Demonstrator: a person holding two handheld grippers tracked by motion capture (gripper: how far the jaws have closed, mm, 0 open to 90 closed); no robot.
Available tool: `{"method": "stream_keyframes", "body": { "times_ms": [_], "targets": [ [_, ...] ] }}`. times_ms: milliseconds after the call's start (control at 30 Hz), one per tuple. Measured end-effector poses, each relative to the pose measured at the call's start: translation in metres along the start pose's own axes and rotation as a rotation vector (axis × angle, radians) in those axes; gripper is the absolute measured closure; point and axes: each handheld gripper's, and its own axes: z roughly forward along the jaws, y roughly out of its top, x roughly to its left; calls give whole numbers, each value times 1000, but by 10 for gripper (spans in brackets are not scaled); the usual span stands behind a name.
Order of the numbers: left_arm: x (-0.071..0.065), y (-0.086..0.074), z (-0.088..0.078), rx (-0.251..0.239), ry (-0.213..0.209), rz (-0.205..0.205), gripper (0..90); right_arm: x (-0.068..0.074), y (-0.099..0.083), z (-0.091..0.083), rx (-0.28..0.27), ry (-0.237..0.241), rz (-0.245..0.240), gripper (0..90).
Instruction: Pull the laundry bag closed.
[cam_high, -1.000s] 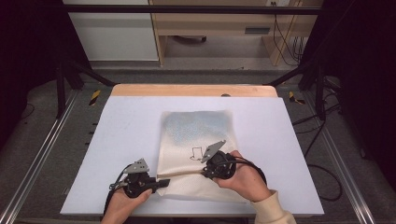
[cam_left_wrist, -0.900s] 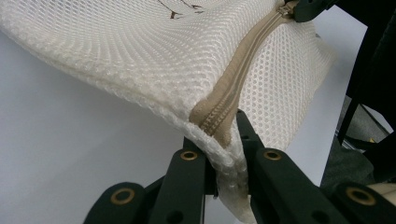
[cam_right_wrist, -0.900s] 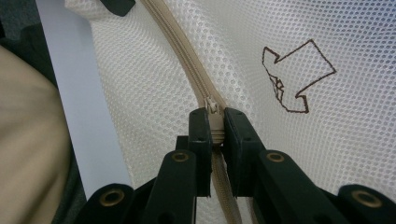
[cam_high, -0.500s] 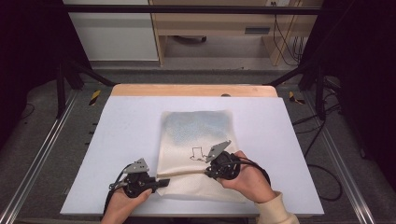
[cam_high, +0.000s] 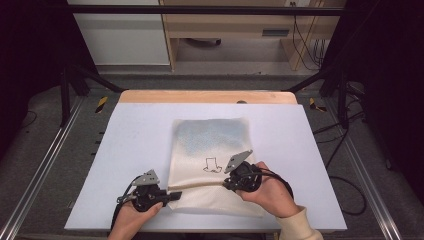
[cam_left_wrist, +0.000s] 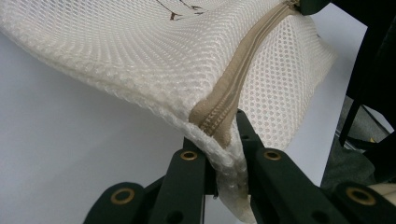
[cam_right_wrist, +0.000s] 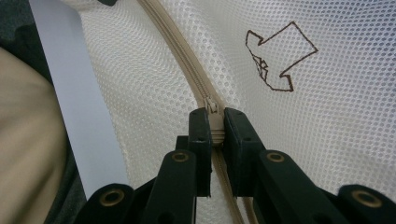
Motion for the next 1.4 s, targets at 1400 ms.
{"method": "stream_keyframes", "body": {
  "times_ms": [1400],
  "targets": [
    [2,0,-2,-11,1,1,846,-5,-27,-17,-31,-37,68,820]
  ]
}}
